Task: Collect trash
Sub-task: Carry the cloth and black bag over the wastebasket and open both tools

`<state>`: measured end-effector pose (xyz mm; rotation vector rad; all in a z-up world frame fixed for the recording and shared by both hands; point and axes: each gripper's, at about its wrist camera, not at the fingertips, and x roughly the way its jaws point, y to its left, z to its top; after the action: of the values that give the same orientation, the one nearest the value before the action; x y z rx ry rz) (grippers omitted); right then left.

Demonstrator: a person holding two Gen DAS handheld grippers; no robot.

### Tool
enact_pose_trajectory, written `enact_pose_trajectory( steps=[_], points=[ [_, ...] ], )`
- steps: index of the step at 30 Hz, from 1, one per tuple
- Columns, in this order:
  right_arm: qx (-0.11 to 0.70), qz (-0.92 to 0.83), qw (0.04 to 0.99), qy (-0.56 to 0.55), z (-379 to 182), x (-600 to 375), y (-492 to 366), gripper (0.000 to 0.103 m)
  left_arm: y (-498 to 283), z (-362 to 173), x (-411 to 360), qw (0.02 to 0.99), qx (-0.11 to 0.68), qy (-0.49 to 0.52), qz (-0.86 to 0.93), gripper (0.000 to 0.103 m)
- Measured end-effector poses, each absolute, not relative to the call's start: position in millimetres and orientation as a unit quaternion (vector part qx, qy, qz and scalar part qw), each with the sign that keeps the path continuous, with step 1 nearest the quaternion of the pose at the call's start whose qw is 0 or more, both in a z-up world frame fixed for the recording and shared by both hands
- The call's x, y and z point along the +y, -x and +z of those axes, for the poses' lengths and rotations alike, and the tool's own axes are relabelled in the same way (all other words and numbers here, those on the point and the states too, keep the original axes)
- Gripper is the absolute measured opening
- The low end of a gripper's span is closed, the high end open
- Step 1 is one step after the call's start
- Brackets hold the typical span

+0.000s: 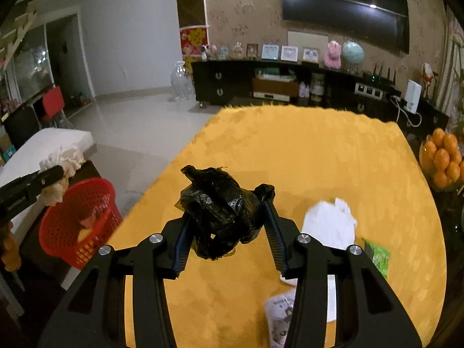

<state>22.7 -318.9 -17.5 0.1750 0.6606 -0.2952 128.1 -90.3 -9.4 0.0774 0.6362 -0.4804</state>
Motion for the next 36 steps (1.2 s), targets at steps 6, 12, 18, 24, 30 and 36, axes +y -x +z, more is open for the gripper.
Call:
enact_pose_trajectory(
  steps=[6,12,18,24,30,36],
  points=[
    [0.301,-0.138,0.940,-0.077,9.2,-306.5,-42.0,0.045,-145.2,18.4,-68.1,0.940,0.277,-0.038,-0.193,0.029],
    [0.301,-0.124,0.943,-0.069,16.4,-288.5,-63.7,0.045,-159.6,7.0,-47.0,0.946,0.275,-0.028,-0.167,0.029],
    [0.319,-0.086,0.941,-0.073,9.9,-267.3,-90.1,0.045,-173.5,-7.0,-34.7,0.941,0.301,-0.022,-0.154,0.029],
    [0.346,-0.028,0.934,-0.081,-1.9,-236.6,-116.9,0.045,-175.1,-11.5,-20.7,0.938,0.317,-0.014,-0.141,0.029],
    [0.363,0.006,0.929,-0.073,-10.8,-208.1,-135.6,0.045,-177.2,-13.6,-12.8,0.936,0.325,-0.010,-0.135,0.029],
    [0.383,0.040,0.920,-0.076,-25.1,-190.7,-146.6,0.045,-177.5,-13.6,-9.7,0.936,0.328,-0.013,-0.127,0.029]
  ],
)
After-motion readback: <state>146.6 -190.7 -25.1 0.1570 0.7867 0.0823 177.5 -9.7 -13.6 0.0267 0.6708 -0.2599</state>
